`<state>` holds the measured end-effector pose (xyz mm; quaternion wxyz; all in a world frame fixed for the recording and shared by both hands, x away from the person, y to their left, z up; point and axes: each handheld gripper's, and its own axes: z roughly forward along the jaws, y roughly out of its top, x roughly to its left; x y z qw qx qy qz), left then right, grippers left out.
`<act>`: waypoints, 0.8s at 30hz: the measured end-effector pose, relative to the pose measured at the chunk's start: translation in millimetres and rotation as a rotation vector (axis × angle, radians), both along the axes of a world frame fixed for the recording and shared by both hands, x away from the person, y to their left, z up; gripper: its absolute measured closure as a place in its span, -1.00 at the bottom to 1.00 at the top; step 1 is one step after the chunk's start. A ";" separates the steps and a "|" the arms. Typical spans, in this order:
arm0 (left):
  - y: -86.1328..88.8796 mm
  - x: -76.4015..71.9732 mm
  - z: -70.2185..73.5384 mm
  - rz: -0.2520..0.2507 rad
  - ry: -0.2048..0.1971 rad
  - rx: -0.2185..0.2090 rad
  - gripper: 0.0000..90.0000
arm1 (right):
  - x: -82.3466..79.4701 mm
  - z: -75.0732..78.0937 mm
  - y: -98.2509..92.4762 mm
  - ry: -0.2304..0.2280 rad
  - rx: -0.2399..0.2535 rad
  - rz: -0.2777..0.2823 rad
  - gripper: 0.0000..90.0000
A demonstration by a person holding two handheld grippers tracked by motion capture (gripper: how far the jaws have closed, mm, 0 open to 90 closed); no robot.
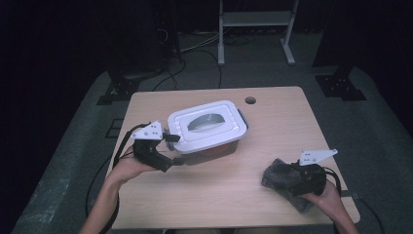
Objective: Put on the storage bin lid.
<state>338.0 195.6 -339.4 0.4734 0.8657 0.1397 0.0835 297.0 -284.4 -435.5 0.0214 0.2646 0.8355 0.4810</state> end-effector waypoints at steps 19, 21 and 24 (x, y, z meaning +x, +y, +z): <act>24.4 -24.6 -29.1 0.045 0.018 -0.002 -0.63 | -0.5 -2.8 -0.1 0.009 -0.011 -0.006 -0.46; 26.6 -26.8 -32.5 0.050 0.020 0.000 -0.63 | -0.3 -3.2 0.4 0.010 -0.012 -0.005 -0.46; 30.4 -29.1 -38.0 0.057 0.028 -0.003 -0.64 | -0.3 -3.7 0.8 0.010 -0.012 -0.006 -0.46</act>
